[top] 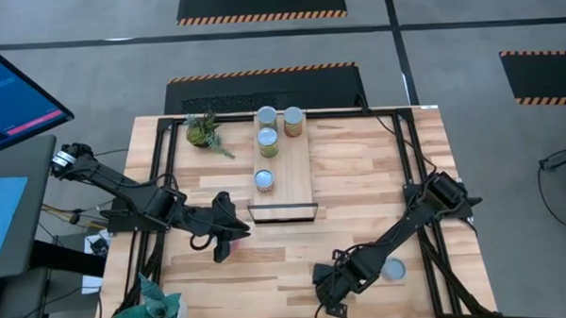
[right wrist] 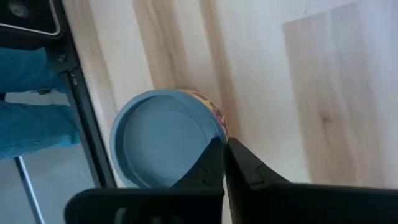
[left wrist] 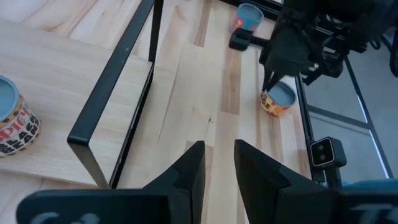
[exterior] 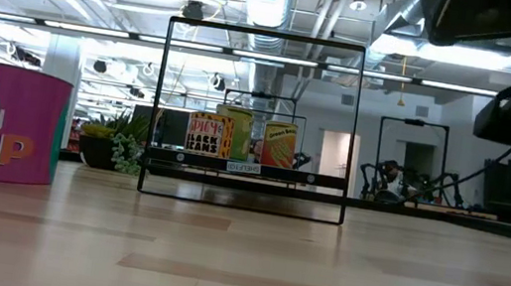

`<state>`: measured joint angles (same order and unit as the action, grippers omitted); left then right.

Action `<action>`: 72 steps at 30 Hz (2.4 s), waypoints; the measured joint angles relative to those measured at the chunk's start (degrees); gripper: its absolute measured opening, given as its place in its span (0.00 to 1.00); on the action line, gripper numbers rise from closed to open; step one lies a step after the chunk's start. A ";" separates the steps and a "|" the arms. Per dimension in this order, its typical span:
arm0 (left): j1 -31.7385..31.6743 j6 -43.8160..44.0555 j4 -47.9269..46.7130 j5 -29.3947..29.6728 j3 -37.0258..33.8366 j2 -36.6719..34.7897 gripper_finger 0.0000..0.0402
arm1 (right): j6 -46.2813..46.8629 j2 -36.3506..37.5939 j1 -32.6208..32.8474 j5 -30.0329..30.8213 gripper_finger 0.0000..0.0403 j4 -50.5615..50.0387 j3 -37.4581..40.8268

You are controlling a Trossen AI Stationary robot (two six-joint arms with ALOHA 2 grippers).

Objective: Pick and place cans onto a shelf
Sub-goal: Put the canned pineapple ring on the shelf

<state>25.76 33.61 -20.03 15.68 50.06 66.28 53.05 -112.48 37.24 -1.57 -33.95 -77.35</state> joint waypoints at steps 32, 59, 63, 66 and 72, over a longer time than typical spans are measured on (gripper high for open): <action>-0.04 -0.59 0.35 8.11 0.00 -0.45 0.18 | -17.18 26.42 -37.28 22.79 0.01 -23.91 -0.14; -0.24 -0.04 0.04 11.59 0.00 -1.09 0.18 | -23.60 5.05 -40.11 0.26 0.01 -14.99 -8.73; -0.24 -0.02 0.13 11.58 0.00 -1.09 0.18 | -23.61 5.40 -40.50 0.58 0.06 -15.38 -8.71; -0.24 -0.02 0.20 11.56 0.00 -1.09 0.18 | -23.31 5.51 -41.04 0.85 0.03 -14.95 -8.76; -0.24 0.00 0.22 11.52 0.00 -1.09 0.18 | -23.34 6.58 -42.39 2.53 0.02 -15.14 -10.90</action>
<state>25.52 33.61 -19.81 27.20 50.06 65.19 29.71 -105.90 -5.15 0.96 -49.09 -88.25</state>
